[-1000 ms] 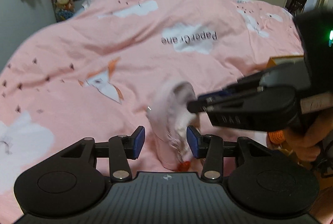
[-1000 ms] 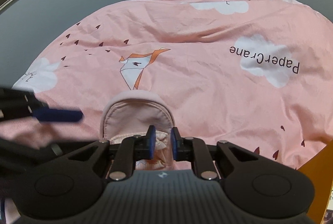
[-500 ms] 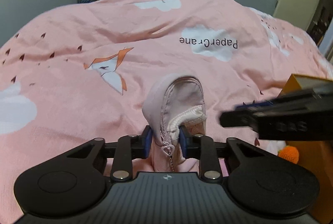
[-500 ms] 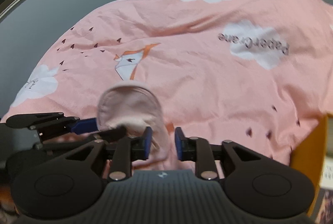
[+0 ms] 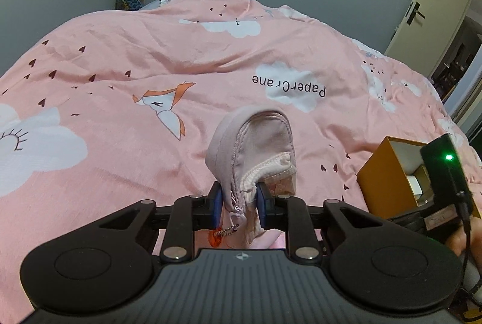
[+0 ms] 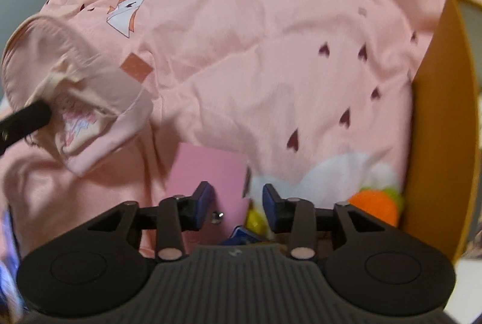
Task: Organize objects
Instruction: 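Lift the pink pouch with the left tool while the right tool grasps the pink snap wallet, then carry the pink pouch with the left tool while the right tool carries the pink wallet over the box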
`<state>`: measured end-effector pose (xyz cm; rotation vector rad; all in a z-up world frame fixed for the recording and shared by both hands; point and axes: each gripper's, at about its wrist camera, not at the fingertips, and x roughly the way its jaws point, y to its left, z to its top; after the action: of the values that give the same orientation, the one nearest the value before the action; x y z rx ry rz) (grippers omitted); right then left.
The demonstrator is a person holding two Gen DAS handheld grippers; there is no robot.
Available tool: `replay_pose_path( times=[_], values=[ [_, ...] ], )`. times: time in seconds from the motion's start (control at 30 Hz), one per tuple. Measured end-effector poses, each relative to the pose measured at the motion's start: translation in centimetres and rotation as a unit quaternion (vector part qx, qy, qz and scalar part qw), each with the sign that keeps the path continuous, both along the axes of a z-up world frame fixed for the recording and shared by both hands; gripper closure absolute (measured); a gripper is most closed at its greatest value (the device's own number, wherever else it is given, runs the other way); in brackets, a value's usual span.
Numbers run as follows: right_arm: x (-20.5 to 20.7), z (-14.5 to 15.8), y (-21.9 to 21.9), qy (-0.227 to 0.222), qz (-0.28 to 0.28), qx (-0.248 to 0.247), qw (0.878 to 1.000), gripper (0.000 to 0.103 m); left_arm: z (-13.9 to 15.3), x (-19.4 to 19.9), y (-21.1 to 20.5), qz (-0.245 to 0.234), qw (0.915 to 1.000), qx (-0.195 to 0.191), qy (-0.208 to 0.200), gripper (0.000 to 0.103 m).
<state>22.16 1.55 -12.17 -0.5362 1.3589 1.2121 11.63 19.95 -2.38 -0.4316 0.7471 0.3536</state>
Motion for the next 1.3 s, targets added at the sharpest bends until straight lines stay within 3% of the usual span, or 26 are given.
replay_pose_path(
  times=[0.03, 0.07, 0.17, 0.2, 0.27, 0.33, 0.5, 0.63, 0.7, 0.9, 1.1, 1.3],
  values=[
    [0.0, -0.5, 0.1, 0.024, -0.001, -0.009, 1.0, 0.058, 0.0, -0.1, 0.0, 0.0, 1.0, -0.002, -0.001, 0.077],
    [0.1, -1.0, 0.1, 0.035, -0.002, -0.014, 0.999, 0.049, 0.0, -0.1, 0.0, -0.001, 1.0, -0.004, 0.001, 0.077],
    [-0.1, -1.8, -0.4, 0.039, -0.01, -0.011, 0.999, 0.048, -0.2, -0.2, -0.1, -0.001, 0.9999, -0.008, 0.009, 0.077],
    [-0.4, -1.5, -0.6, 0.037, -0.01, -0.007, 0.999, 0.049, -0.3, -0.3, -0.2, -0.002, 0.9999, -0.01, 0.012, 0.077],
    [-0.5, -0.8, -0.9, 0.035, -0.011, 0.006, 0.999, 0.067, -0.5, -0.4, -0.2, -0.001, 0.9998, -0.011, 0.016, 0.077],
    [-0.7, 0.2, -1.0, 0.029, -0.011, 0.014, 0.999, 0.067, -0.7, -0.5, -0.2, 0.003, 0.9997, -0.009, 0.02, 0.077],
    [-2.3, 2.9, -1.2, -0.017, 0.011, 0.065, 0.998, 0.068, -0.8, -0.5, -0.3, 0.007, 0.9996, 0.001, 0.026, 0.077],
    [-2.9, 5.9, -1.4, -0.11, 0.016, 0.111, 0.988, 0.069, -0.5, -0.7, 0.0, 0.014, 0.9995, 0.001, 0.027, 0.077],
    [-2.5, 7.4, -1.9, -0.135, 0.013, 0.133, 0.982, 0.069, -0.3, -0.8, 0.0, 0.018, 0.9996, 0.0, 0.023, 0.078],
    [-0.1, 11.7, -5.1, -0.146, -0.016, 0.187, 0.971, 0.069, 2.3, -0.9, -1.0, 0.003, 1.0, 0.005, -0.001, 0.078],
    [3.5, 16.5, -11.7, -0.175, -0.075, 0.215, 0.958, 0.069, 5.6, 0.5, -4.4, -0.075, 0.9965, -0.021, -0.033, 0.078],
    [7.9, 18.0, -19.0, -0.235, -0.145, 0.18, 0.944, 0.069, 7.5, 4.8, -10.4, -0.181, 0.9812, -0.053, -0.04, 0.078]
  ],
)
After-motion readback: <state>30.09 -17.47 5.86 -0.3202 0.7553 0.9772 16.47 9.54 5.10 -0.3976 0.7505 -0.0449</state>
